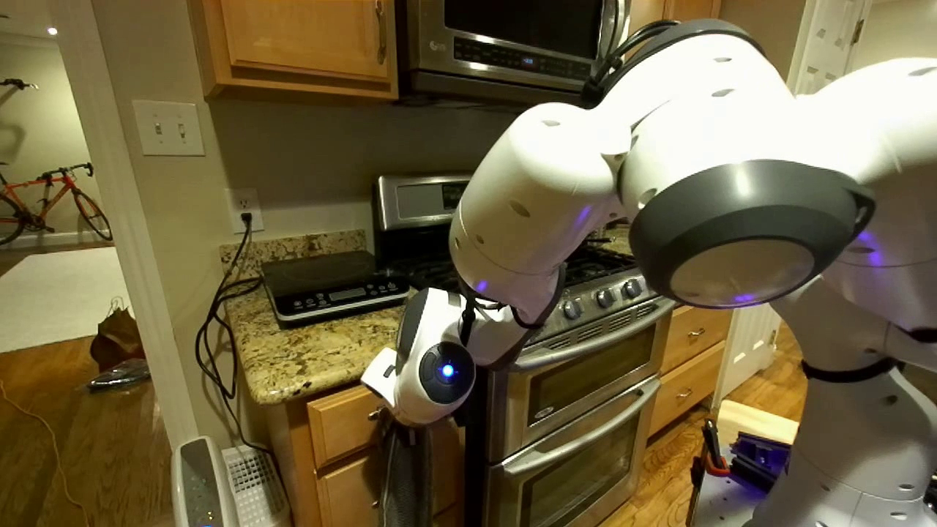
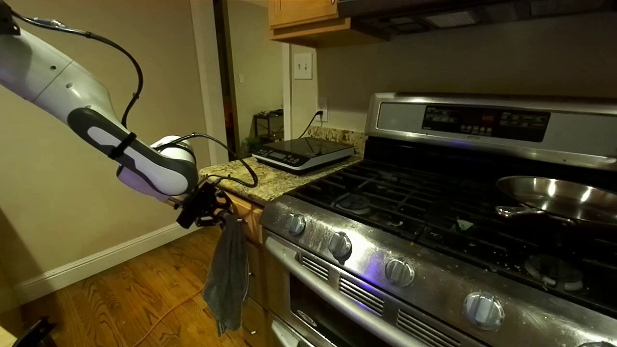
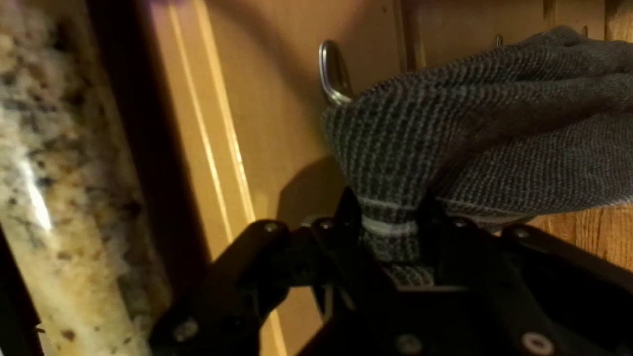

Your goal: Open the left first top drawer

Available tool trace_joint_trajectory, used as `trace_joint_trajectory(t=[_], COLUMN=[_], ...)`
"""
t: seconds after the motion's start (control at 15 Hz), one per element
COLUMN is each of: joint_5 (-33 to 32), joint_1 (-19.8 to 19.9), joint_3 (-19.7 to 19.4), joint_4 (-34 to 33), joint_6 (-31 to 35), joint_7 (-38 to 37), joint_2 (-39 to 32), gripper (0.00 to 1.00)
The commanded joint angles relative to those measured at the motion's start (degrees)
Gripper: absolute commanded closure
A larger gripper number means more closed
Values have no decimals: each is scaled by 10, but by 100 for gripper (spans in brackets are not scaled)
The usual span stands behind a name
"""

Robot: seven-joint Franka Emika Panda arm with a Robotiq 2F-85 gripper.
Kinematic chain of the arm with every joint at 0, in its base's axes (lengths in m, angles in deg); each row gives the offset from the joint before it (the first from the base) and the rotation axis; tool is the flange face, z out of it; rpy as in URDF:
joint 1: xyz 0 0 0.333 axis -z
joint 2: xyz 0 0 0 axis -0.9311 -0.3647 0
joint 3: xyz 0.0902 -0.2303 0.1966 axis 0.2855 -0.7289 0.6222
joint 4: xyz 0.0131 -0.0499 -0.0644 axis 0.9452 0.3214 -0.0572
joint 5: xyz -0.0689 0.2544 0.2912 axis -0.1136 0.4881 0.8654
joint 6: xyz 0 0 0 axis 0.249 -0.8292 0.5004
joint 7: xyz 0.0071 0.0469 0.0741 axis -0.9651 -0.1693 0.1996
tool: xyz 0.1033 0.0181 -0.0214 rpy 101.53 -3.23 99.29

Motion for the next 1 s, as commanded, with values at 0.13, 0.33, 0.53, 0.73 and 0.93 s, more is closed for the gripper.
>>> trace_joint_trajectory(t=[0.13,0.33,0.53,0.73,0.93], joint_5=[-34,-35,-35,-39,-47], joint_1=[-3,-3,-3,-11,-30], joint_3=[0,0,0,1,2], joint_4=[-2,-2,-2,3,21], joint_6=[-1,-2,-2,-19,-36], joint_7=[-32,-32,-32,-46,-63], joint_2=[0,0,0,0,11], gripper=[71,71,71,90,90])
